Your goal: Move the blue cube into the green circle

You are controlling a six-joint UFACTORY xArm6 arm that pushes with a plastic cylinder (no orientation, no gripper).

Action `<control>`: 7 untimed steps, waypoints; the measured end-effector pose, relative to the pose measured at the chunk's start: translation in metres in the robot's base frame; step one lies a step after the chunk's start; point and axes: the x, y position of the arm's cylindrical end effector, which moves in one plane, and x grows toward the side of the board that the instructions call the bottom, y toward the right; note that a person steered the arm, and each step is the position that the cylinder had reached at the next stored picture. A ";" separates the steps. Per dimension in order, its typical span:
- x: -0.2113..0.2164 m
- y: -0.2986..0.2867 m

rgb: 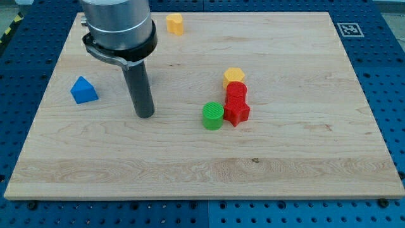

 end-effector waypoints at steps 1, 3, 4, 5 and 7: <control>0.000 -0.001; -0.036 -0.027; -0.036 -0.027; -0.053 -0.055; -0.116 -0.079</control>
